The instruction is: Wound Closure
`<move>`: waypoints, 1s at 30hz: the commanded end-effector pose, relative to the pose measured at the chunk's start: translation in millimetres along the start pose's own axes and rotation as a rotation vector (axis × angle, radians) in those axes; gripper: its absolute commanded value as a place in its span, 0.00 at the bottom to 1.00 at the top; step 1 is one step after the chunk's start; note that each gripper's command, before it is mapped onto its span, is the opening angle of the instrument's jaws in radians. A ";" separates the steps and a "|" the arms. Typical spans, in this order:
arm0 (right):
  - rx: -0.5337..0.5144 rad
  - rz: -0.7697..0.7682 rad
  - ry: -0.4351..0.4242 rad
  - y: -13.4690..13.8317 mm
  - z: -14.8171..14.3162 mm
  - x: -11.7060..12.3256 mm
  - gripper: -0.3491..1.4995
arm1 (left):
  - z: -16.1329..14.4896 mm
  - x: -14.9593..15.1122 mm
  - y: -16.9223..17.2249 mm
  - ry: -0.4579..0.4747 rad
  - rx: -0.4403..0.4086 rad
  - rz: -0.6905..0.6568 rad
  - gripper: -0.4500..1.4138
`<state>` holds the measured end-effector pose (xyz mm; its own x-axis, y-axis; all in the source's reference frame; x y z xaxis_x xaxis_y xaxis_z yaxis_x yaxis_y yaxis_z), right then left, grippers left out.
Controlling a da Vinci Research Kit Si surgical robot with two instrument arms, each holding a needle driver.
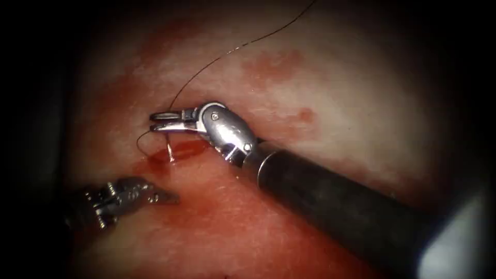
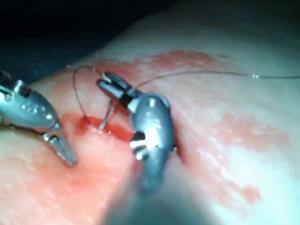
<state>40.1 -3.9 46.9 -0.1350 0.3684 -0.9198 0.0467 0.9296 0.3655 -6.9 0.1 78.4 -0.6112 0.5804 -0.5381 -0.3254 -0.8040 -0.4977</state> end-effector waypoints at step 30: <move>0.060 0.430 -0.072 -3.2 0.6 -1.0 0.00 | 0.4 -0.9 -0.7 0.001 -0.008 -0.003 0.00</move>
<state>39.8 -7.5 46.1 -0.0214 0.7205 -0.6931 0.1374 0.6888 0.7118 -5.8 0.1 78.8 -0.6098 0.5822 -0.5378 -0.3217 -0.8019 -0.5035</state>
